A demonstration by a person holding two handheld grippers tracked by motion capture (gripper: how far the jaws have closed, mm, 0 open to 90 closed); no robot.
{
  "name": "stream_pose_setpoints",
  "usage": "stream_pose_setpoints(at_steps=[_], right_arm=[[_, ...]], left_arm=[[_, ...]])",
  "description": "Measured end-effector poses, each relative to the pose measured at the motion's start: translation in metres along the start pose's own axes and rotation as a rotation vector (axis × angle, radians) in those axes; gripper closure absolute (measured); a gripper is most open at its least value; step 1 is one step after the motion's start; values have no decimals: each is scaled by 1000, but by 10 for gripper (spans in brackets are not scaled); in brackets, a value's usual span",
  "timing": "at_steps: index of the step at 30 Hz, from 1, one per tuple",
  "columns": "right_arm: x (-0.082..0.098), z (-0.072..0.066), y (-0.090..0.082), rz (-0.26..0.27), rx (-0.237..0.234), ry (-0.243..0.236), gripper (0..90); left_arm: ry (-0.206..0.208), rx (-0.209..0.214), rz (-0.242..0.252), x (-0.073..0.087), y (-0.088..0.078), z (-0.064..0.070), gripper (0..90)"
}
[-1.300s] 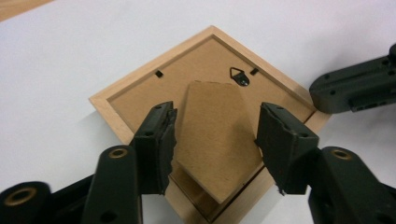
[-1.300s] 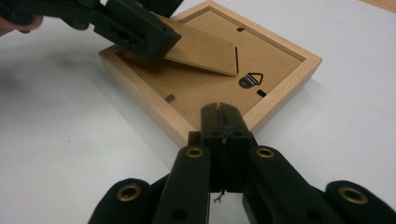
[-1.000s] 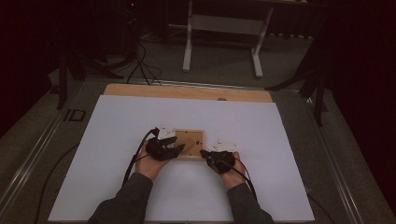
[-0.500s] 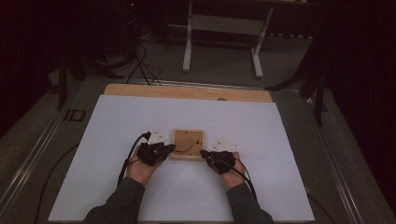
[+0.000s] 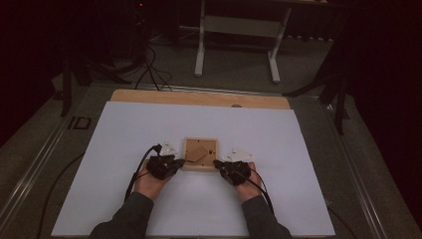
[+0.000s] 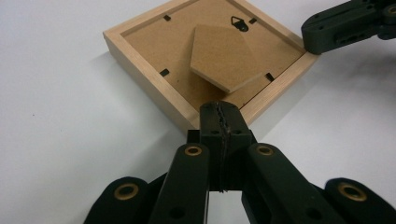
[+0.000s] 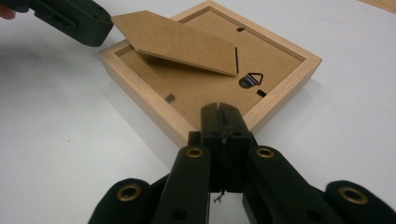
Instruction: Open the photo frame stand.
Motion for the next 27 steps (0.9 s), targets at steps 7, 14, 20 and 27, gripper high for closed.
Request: stream_pose_setpoints(at_steps=[7, 14, 20, 27], right_arm=[[0, 0, 0, 0, -1, 0, 896], [0, 0, 0, 0, -1, -1, 896], [0, 0, 0, 0, -2, 0, 896], [0, 0, 0, 0, -2, -2, 896]], left_arm=[[7, -1, -7, -4, 5, 3, 896], [10, 4, 5, -10, 5, 5, 892], [3, 12, 39, -20, 3, 8, 890], [4, 6, 53, -32, 2, 9, 886]])
Point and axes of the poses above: each handheld gripper's, and its own axes: y roughly forward along the jaws, x roughly out of its underside, z roughly to its right, the point moved 1 cm from there along y, roughly forward along the jaws, and after that the axes turned 7 degrees about -x, right-handed, at the moved point
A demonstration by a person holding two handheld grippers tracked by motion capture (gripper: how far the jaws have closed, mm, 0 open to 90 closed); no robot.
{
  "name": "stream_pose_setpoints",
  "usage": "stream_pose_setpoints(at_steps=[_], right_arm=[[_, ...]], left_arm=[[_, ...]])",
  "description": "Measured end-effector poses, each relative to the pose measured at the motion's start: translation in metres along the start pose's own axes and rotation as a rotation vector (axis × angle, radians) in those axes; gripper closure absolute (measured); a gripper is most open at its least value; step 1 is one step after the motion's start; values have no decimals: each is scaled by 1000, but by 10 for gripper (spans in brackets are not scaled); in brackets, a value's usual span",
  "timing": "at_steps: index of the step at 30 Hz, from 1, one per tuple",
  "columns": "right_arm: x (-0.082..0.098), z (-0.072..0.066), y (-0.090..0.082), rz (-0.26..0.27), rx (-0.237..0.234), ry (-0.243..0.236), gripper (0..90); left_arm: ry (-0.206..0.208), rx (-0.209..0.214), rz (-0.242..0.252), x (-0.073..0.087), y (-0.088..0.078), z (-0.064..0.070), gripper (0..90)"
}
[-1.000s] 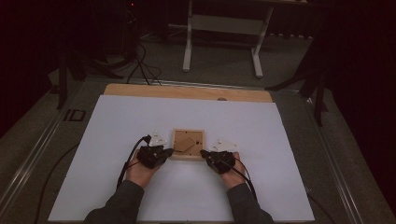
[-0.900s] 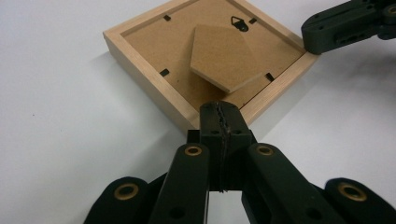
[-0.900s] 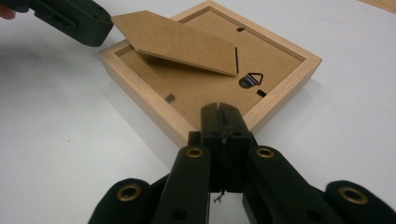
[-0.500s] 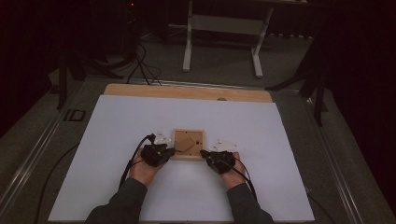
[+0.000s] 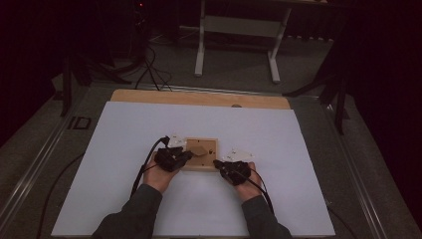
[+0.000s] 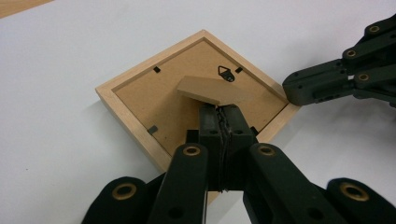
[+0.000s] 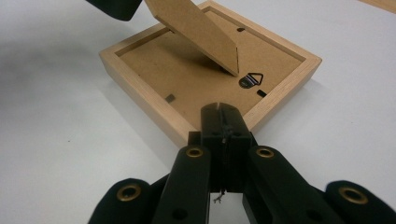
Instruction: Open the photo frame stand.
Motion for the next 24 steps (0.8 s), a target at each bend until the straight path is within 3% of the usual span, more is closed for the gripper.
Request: stream_pose_setpoints(at_steps=[6, 13, 18, 19, 24], right_arm=[[0, 0, 0, 0, 1, -1, 896], [0, 0, 0, 1, 1, 0, 895], [0, 0, 0, 1, 1, 0, 895], [0, 0, 0, 1, 1, 0, 895], [0, 0, 0, 1, 1, 0, 895]], left_arm=[[5, -8, -11, 1, 1, -1, 829], [18, 17, -19, 1, 3, 2, 707], [-3, 33, -17, 1, 5, 3, 650], [-25, 44, -15, 0, 7, 3, 650], [-56, 59, -17, 0, 10, 1, 595]])
Point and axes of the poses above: each handheld gripper's, and its own axes: y roughly forward along the jaws, x roughly out of its underside, z roughly to its right, the point moved 1 cm from there along y, roughly forward along the jaws, and after that the axes turned 7 degrees about -x, right-handed, at the moved point
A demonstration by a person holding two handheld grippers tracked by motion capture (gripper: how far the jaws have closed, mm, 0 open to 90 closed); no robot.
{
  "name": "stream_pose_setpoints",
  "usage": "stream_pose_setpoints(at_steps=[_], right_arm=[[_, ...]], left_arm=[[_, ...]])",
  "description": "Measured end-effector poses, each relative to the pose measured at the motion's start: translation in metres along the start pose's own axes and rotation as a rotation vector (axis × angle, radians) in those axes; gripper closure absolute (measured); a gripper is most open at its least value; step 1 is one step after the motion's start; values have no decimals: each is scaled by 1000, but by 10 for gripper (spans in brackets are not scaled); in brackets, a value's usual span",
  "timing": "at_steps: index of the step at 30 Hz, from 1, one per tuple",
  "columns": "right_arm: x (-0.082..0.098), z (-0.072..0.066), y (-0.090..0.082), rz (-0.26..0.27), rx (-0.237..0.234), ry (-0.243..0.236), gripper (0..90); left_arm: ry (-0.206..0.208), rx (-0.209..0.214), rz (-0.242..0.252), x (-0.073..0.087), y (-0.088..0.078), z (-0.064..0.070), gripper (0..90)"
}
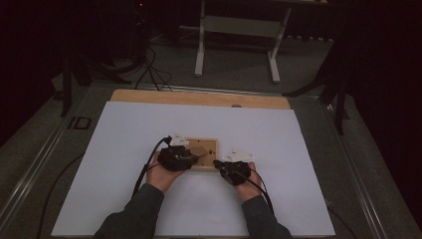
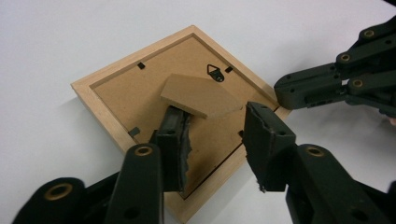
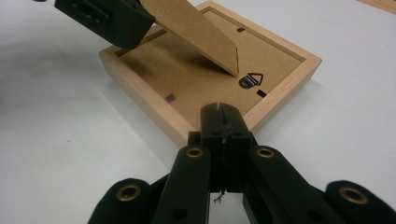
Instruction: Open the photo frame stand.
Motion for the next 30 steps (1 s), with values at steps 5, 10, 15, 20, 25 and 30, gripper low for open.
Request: stream_pose_setpoints(at_steps=[5, 10, 15, 20, 25, 30], right_arm=[[0, 0, 0, 0, 0, 0, 894], [0, 0, 0, 0, 0, -1, 894], [0, 0, 0, 0, 0, -2, 894], [0, 0, 0, 0, 0, -4, 894], [0, 0, 0, -1, 1, -6, 894], [0, 0, 0, -2, 3, -6, 894]], left_arm=[[-25, -8, 0, -1, 3, 0, 552], [-61, 3, -2, -3, 8, -1, 493], [-119, 20, -5, -4, 13, -3, 476], [-156, 18, -12, -5, 18, -4, 476], [-186, 19, -25, -7, 21, -5, 479], [-196, 15, -33, -10, 21, -7, 507]])
Point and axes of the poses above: each handheld gripper's, and its own axes: y roughly forward along the jaws, x roughly out of its underside, z roughly to its right, the point moved 1 cm from there along y, roughly forward along the jaws, and after that the axes turned 7 degrees about -x, right-handed, at the moved point
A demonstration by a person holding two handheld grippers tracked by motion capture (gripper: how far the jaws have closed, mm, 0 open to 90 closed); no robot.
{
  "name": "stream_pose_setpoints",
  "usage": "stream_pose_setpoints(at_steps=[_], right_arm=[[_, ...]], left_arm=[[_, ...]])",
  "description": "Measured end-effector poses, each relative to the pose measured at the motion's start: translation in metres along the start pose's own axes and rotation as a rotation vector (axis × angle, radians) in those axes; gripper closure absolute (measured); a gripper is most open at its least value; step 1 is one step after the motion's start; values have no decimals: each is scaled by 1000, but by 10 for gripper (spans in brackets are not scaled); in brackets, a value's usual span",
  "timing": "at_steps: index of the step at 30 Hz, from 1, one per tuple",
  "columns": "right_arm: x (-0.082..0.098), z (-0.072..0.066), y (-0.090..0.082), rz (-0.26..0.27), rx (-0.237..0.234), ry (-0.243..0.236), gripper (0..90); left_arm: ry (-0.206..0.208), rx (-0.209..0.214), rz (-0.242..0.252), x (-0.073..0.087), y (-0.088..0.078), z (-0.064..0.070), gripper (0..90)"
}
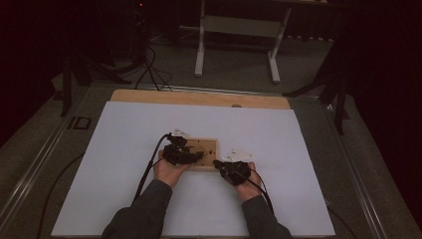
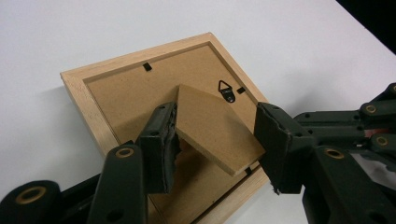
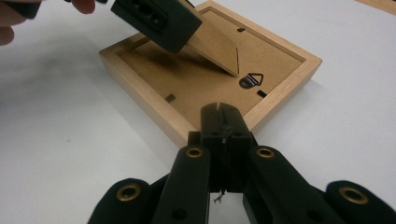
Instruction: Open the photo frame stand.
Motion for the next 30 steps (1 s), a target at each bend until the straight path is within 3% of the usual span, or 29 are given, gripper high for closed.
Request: stream_pose_setpoints(at_steps=[2, 16, 30], right_arm=[[0, 0, 0, -1, 0, -2, 894], [0, -1, 0, 2, 7, -7, 876], [-1, 1, -1, -6, -14, 11, 715]], left_arm=[[15, -24, -2, -1, 0, 3, 510], [30, -42, -36, -2, 0, 3, 523], [81, -64, -12, 1, -3, 9, 527]])
Point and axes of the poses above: each handheld gripper's, and its own axes: y roughly forward along the jaws, x roughly out of its underside, z roughly to its right, the point moved 1 cm from there along y, roughly forward along the jaws, and after that the axes turned 7 degrees about -x, right-handed, at the moved point
